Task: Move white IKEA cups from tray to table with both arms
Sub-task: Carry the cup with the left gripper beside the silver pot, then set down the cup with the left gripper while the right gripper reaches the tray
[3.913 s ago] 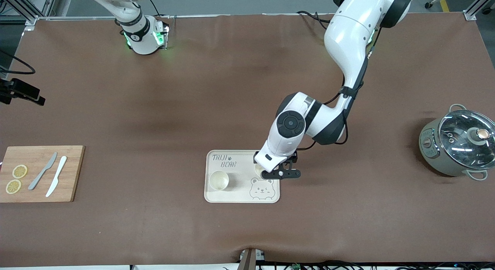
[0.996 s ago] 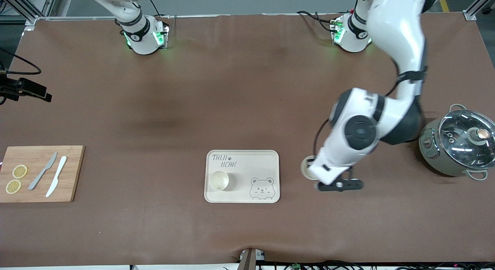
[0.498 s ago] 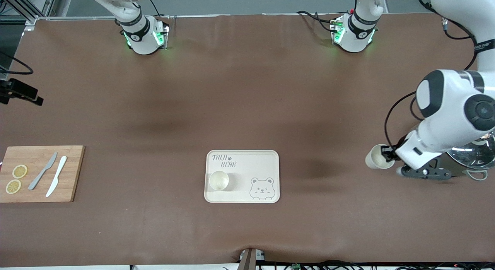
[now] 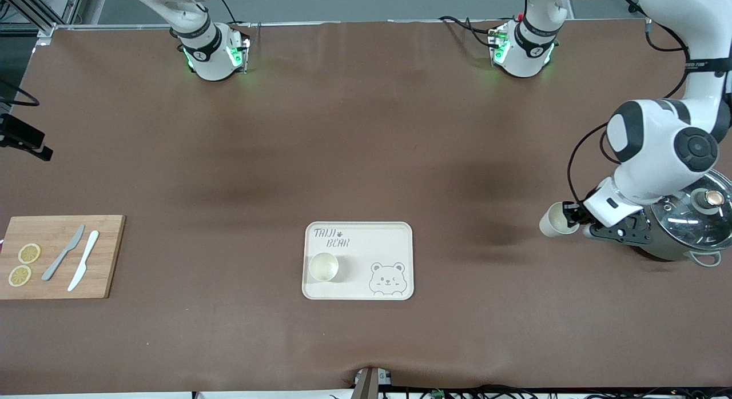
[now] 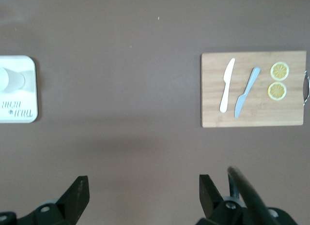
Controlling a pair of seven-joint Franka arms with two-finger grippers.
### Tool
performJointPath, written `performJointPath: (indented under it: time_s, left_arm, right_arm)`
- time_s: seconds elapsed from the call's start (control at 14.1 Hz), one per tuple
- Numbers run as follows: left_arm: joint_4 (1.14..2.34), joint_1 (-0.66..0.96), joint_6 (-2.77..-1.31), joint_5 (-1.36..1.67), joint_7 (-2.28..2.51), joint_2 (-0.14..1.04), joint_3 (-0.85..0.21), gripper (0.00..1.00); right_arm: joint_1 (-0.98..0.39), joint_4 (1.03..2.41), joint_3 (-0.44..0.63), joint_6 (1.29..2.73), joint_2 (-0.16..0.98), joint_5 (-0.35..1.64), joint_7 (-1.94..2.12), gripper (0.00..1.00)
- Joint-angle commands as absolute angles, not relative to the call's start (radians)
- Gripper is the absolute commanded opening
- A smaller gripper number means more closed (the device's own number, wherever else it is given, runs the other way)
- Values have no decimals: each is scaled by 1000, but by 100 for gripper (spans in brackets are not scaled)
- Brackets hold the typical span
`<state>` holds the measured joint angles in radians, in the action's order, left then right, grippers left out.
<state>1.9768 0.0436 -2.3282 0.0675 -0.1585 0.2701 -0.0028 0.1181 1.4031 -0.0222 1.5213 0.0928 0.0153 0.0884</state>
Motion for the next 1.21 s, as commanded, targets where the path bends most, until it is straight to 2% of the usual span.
performJointPath:
  time_s: [0.0,0.28,0.5,0.71,1.14]
  left_arm:
    - [2028,37,-2373,100,-176,264,-12,0]
    - [2028,26,-2388,168,-231,322,-12,0]
    - [2036,23,-2436,195,-275,357,-11,0]
    - [2037,23,-2477,195,-285,387,-11,0]
    - [2036,23,-2539,195,-308,423,-11,0]
  right_arm:
    - [132,1424,-21,1511,104,17,109,100]
    - [98,1417,-25,1514,109,92,97,100]
    - [9,1414,-25,1632,135,42,-48,100]
    - [-113,1378,-25,1657,224,43,-315,100]
    - [-276,1278,-26,1837,418,52,-601,100]
